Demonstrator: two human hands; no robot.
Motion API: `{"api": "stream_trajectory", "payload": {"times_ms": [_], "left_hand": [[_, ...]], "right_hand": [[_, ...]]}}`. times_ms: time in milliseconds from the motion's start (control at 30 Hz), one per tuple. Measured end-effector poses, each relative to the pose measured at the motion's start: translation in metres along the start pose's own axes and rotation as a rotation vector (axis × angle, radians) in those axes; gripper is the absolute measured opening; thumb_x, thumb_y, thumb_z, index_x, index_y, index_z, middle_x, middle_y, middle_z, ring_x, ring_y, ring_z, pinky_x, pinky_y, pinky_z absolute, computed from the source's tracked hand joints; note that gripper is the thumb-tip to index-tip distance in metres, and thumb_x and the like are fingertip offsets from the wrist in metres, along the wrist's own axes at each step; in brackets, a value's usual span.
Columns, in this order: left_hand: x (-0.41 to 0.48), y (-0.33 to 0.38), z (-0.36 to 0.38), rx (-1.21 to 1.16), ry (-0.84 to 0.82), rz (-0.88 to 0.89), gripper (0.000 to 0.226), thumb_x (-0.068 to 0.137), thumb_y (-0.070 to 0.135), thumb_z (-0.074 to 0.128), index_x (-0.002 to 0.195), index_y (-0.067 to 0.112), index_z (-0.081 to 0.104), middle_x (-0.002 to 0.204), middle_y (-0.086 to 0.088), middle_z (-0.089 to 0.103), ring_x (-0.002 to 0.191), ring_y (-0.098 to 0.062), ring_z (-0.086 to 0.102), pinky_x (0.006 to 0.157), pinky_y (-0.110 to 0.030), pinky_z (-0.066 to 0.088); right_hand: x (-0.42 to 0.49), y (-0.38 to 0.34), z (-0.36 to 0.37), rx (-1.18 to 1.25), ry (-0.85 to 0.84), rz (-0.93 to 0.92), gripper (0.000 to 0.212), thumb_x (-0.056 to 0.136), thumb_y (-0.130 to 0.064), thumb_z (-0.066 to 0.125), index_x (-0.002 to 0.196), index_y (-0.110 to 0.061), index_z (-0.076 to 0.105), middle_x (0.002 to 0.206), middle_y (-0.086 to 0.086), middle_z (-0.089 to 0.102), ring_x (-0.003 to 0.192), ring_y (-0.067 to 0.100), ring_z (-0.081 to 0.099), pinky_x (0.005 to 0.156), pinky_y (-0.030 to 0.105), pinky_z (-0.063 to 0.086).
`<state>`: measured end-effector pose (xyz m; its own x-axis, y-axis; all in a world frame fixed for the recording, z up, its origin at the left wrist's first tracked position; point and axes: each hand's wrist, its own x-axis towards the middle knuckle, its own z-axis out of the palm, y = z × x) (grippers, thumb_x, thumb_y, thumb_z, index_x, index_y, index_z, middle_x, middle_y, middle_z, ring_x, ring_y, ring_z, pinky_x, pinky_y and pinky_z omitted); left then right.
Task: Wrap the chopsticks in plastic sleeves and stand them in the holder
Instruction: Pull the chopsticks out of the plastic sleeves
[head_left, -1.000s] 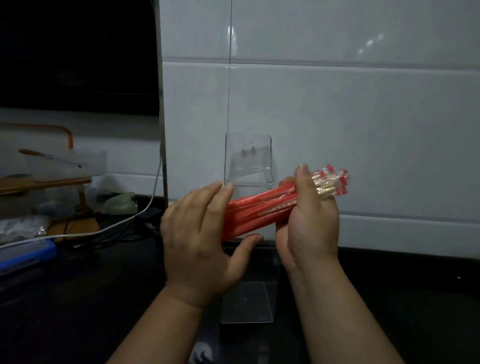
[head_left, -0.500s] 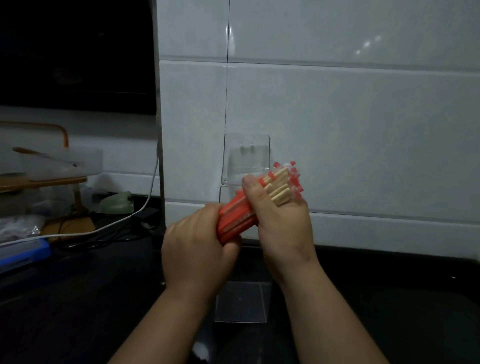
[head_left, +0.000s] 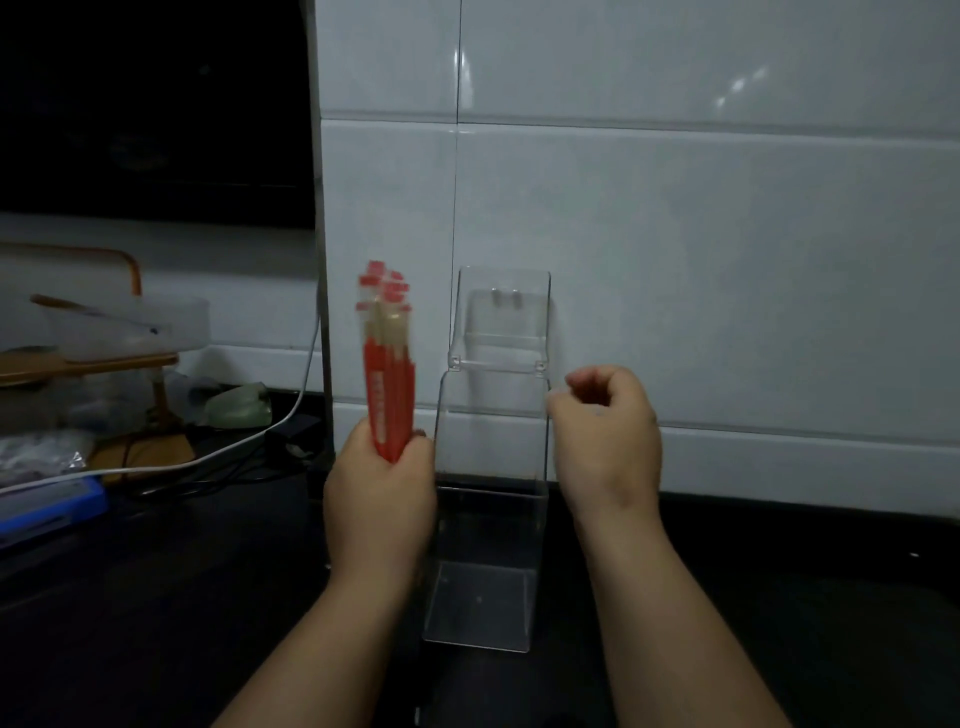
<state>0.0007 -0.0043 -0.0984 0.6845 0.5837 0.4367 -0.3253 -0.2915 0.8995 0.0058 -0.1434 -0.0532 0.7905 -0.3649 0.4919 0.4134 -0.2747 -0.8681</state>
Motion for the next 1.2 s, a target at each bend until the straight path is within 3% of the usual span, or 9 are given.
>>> {"api": "stream_trajectory", "payload": {"times_ms": [167,367,500,567,700,833,967,1133,1200], "left_hand": [[0.006,-0.012,0.007,-0.149,-0.112,-0.200,0.004,0.084,0.017,0.069,0.082,0.014,0.067,0.076,-0.012,0.066,0.065,-0.025,0.062,0.059,-0.041,0.054],[-0.007,-0.010,0.013,-0.162,-0.281,-0.254,0.007,0.088,0.017,0.067,0.093,0.014,0.065,0.076,-0.004,0.064,0.062,-0.016,0.062,0.055,-0.031,0.047],[-0.015,-0.005,0.017,-0.151,-0.395,-0.266,0.011,0.089,0.016,0.066,0.100,0.014,0.066,0.083,-0.008,0.070,0.057,-0.008,0.068,0.058,-0.028,0.051],[-0.017,-0.003,0.017,-0.196,-0.424,-0.287,0.012,0.089,0.018,0.066,0.099,0.011,0.068,0.084,-0.012,0.072,0.064,-0.018,0.071,0.059,-0.031,0.055],[-0.015,-0.003,0.015,-0.293,-0.421,-0.343,0.010,0.091,0.010,0.059,0.090,0.003,0.065,0.061,-0.004,0.068,0.052,-0.015,0.064,0.049,-0.025,0.049],[-0.009,-0.006,0.016,-0.339,-0.401,-0.415,0.008,0.087,0.001,0.053,0.091,0.001,0.060,0.058,-0.005,0.064,0.049,-0.016,0.062,0.051,-0.028,0.048],[-0.004,-0.012,0.014,-0.346,-0.381,-0.427,0.009,0.088,0.005,0.055,0.095,0.004,0.061,0.069,-0.010,0.064,0.057,-0.021,0.064,0.054,-0.031,0.050],[0.000,-0.013,0.012,-0.384,-0.383,-0.432,0.007,0.088,0.004,0.055,0.094,0.004,0.059,0.066,-0.009,0.061,0.054,-0.019,0.062,0.052,-0.030,0.048],[0.003,-0.014,0.010,-0.408,-0.373,-0.441,0.008,0.089,0.003,0.055,0.095,0.003,0.059,0.065,-0.009,0.059,0.053,-0.019,0.061,0.053,-0.030,0.047]], "right_hand": [[-0.006,0.003,0.004,-0.321,-0.126,-0.079,0.045,0.082,0.000,0.054,0.118,-0.027,0.049,0.114,-0.005,0.054,0.096,0.017,0.054,0.066,0.025,0.038],[-0.009,-0.004,-0.006,-0.577,-0.038,-0.076,0.054,0.083,0.000,0.051,0.129,-0.027,0.044,0.121,-0.003,0.049,0.101,0.018,0.049,0.076,0.034,0.044],[-0.017,-0.009,0.002,-0.692,0.151,-0.413,0.026,0.084,-0.015,0.057,0.110,-0.022,0.059,0.108,0.000,0.054,0.095,0.018,0.046,0.082,0.034,0.045],[-0.024,-0.014,0.008,-0.644,0.039,-0.490,0.008,0.091,-0.027,0.053,0.096,-0.023,0.058,0.092,-0.004,0.056,0.082,0.013,0.050,0.074,0.033,0.050],[-0.027,-0.017,0.011,-0.786,-0.252,-0.255,0.022,0.097,-0.032,0.045,0.118,-0.027,0.042,0.084,-0.003,0.052,0.072,0.019,0.048,0.061,0.032,0.042],[-0.027,-0.020,0.007,-0.883,-0.174,-0.188,0.034,0.094,-0.024,0.047,0.127,-0.028,0.044,0.086,0.003,0.054,0.074,0.023,0.044,0.057,0.031,0.033],[-0.021,-0.017,-0.001,-0.881,-0.100,-0.148,0.031,0.091,-0.014,0.044,0.120,-0.023,0.047,0.101,0.003,0.061,0.079,0.026,0.053,0.061,0.032,0.039],[-0.015,-0.016,-0.011,-0.918,-0.074,-0.057,0.024,0.088,-0.010,0.047,0.112,-0.017,0.046,0.076,-0.004,0.041,0.067,0.020,0.042,0.049,0.028,0.026],[-0.015,-0.018,-0.011,-0.912,-0.073,-0.041,0.028,0.088,-0.009,0.048,0.114,-0.016,0.043,0.083,0.000,0.049,0.066,0.020,0.043,0.050,0.029,0.030]]}}
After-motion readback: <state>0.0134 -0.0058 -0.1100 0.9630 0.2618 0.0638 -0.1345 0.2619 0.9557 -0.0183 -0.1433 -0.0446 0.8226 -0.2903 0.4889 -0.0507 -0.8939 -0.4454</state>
